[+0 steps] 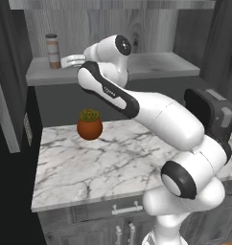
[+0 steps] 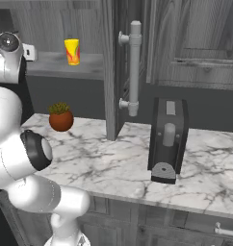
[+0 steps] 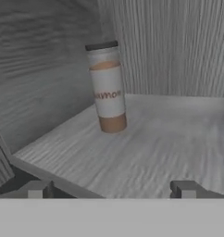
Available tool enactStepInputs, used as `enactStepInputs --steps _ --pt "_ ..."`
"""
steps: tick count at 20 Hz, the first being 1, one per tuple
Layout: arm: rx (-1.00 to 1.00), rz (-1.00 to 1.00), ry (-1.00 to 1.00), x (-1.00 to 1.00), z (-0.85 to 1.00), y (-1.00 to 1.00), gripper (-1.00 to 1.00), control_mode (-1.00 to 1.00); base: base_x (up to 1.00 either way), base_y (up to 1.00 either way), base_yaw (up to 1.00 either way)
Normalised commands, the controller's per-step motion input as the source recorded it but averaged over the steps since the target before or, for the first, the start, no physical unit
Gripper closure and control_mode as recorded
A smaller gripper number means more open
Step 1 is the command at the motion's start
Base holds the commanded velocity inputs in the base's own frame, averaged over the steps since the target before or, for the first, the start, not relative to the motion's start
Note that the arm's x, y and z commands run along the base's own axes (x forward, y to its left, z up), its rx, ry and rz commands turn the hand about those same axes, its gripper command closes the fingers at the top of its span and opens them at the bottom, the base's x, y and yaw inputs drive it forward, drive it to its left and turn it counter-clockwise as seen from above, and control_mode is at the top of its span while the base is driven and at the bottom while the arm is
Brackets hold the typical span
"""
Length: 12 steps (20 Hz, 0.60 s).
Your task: Take the cinnamon bottle from the cabinet and place it on the dining table, next to the plate with the cupcake. Then take the chocolate from the dining counter and place it on the cupcake plate.
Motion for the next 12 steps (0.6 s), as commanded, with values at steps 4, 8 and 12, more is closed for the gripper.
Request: enactStepInputs --steps 4,8,12 --pt "0.0 0.0 0.16 0.26 0.0 0.31 -1.0 -1.0 0.0 0.0 0.0" --pt "-0.02 0.0 0.14 0.24 0.04 0.25 -1.0 -1.0 0.0 0.0 0.0" --pt "-0.08 0.02 0.0 0.1 0.01 0.19 -1.0 -1.0 0.0 0.0 0.0"
